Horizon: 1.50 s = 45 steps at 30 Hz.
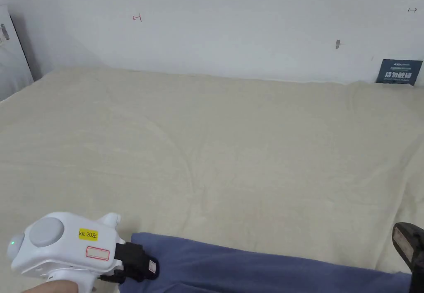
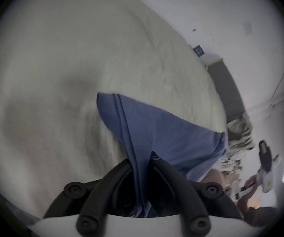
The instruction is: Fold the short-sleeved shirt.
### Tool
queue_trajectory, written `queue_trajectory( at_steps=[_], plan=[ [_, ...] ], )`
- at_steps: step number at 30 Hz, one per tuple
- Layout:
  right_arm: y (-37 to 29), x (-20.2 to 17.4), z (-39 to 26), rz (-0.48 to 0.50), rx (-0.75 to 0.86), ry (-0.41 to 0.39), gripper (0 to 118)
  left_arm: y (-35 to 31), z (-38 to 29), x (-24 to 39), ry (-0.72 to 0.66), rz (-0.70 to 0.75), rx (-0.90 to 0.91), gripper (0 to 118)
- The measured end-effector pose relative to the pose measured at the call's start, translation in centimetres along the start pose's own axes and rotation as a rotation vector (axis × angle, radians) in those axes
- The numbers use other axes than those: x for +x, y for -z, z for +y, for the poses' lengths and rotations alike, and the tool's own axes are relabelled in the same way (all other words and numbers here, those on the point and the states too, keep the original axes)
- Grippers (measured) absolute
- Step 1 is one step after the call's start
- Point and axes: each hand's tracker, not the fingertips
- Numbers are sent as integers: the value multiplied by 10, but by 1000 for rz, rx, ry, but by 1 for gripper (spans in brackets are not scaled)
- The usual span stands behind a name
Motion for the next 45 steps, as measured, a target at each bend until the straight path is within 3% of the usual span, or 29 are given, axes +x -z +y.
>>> queue_trajectory(
  at_steps=[2, 4, 7, 10, 13, 16, 18, 20, 22, 23, 24, 25, 32, 33, 34, 35, 36, 37, 39, 42, 45],
  plan=[
    [-1, 2, 1, 7, 4, 5, 0, -14, 1, 17, 128, 127, 25, 6],
    [-2, 5, 1, 14, 13, 1, 0, -29, 16, 13, 240, 347, 61, 6],
    [-1, 8, 1, 18, 21, -3, 0, -45, 12, 31, 259, 524, 98, 6],
    [-1, 13, 0, 30, 21, 12, 0, -52, 17, 51, 246, 491, 83, 6],
    [-4, 18, -1, 27, 33, 15, 0, -38, 16, 91, 361, 510, 55, 6],
    [-6, 24, -3, 22, 36, -3, 0, 0, -1, 156, 381, 313, -21, 6],
    [-6, 33, -5, 71, 15, 32, 0, 40, -3, 187, 415, 173, -100, 7],
    [-7, 39, -7, 61, -1, 39, 0, 78, -12, 213, 459, 82, -180, 9],
    [-9, 45, -10, 48, -17, 46, 0, 114, -17, 230, 485, 61, -237, 45],
    [-10, 48, -12, 44, -23, 49, 0, 125, -20, 235, 498, 45, -253, 69],
    [-11, 51, -13, 38, -32, 51, 0, 135, -22, 238, 507, 50, -257, 100],
    [-11, 54, -14, 31, -38, 52, 0, 140, -23, 239, 508, 64, -263, 113],
    [-9, 68, -18, 6, -52, 78, 0, 77, -10, 212, 395, 71, -120, 115],
    [-7, 69, -18, 7, -52, 86, 0, 67, -8, 205, 358, 80, -94, 113],
    [-6, 68, -18, 11, -53, 96, 0, 60, -5, 197, 327, 88, -89, 103],
    [-4, 69, -18, 15, -55, 106, 0, 55, -5, 191, 325, 74, -82, 78],
    [-2, 68, -19, 21, -59, 117, 0, 52, -7, 186, 331, 44, -44, 21],
    [0, 68, -19, 23, -61, 123, 0, 53, -8, 183, 327, 44, -39, 0],
    [2, 65, -20, 29, -67, 133, 0, 72, -19, 184, 317, 107, -52, 0],
    [2, 64, -22, 35, -78, 140, 0, 106, -29, 187, 309, -1, -148, 0],
    [2, 64, -24, 36, -94, 145, 0, 143, -40, 200, 357, 23, -194, 0]
  ],
)
